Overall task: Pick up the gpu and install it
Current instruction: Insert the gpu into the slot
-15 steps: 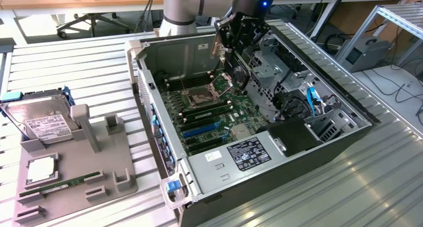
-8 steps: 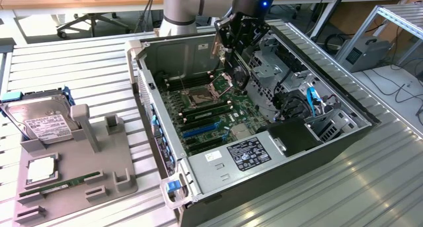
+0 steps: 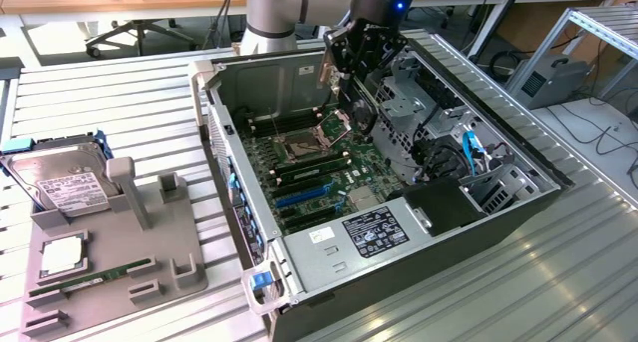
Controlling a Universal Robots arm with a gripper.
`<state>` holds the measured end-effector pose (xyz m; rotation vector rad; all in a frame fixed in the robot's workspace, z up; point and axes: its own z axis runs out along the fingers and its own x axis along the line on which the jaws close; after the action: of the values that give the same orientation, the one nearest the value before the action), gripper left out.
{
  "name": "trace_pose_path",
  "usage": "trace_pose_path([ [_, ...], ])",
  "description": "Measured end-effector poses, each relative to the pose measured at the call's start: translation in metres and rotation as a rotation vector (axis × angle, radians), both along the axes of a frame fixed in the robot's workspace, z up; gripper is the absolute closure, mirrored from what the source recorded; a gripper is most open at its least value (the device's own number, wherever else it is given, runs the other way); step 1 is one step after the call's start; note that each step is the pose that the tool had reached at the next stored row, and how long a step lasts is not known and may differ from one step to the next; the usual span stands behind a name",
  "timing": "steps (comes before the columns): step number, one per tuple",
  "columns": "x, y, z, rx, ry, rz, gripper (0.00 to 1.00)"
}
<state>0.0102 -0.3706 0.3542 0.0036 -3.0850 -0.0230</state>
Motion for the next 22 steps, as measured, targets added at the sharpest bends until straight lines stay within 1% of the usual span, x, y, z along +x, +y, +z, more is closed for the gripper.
trace_pose_path([
  [10, 0.0000, 0.0000, 0.0000, 0.0000, 0.0001, 0.034, 0.73],
  [22, 0.0000, 0.0000, 0.0000, 0.0000, 0.0000, 0.095, 0.73],
])
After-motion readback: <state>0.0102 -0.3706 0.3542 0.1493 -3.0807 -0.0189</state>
